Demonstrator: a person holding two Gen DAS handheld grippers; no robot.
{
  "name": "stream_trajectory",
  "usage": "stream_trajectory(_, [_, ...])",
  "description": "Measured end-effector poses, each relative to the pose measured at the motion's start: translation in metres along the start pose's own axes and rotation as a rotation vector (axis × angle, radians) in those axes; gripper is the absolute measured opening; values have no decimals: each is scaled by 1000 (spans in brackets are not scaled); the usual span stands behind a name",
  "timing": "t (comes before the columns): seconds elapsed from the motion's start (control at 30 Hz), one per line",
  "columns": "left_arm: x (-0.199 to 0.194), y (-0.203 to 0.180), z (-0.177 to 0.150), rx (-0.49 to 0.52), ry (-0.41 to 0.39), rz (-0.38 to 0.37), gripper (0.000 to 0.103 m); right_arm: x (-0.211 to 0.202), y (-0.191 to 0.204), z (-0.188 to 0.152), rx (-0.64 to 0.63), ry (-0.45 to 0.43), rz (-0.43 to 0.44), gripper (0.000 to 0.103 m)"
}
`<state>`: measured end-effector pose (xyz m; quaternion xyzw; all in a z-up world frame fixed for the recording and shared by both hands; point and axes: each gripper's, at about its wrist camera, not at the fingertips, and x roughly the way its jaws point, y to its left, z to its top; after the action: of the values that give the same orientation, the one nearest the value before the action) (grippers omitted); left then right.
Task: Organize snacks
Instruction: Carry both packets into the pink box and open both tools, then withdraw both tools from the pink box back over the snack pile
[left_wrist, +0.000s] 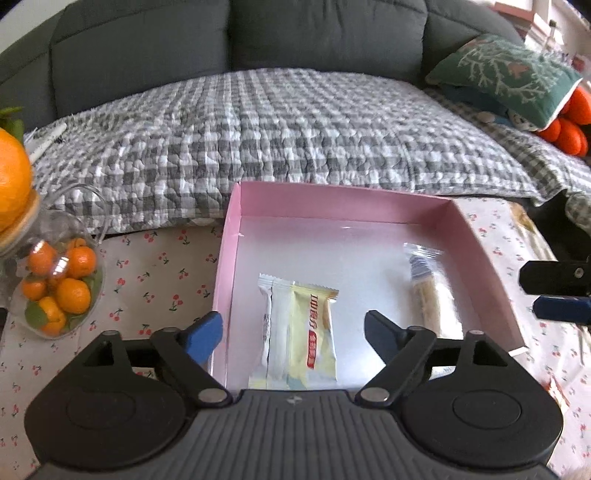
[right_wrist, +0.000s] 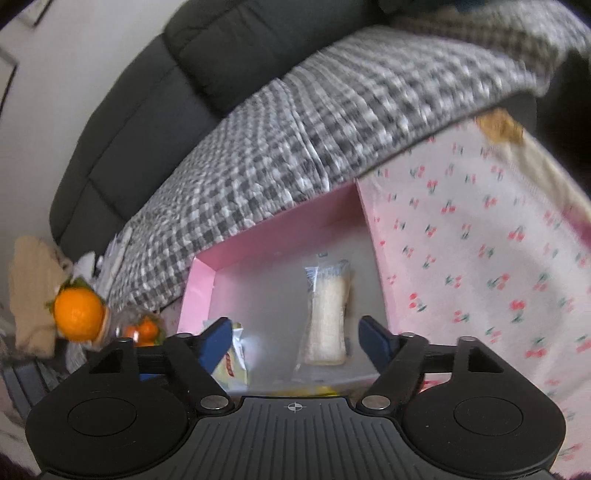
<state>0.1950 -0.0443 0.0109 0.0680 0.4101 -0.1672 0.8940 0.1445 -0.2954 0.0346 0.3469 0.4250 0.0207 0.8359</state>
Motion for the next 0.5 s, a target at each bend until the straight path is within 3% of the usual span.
stream_trajectory(0.27, [-35, -5, -28, 16, -20, -19, 99, -40, -8, -25, -184, -35, -16, 93])
stream_trajectory(0.5, [-50, -17, -66, 27, 49, 1, 100, -56, -16, -59, -345, -72, -13, 97])
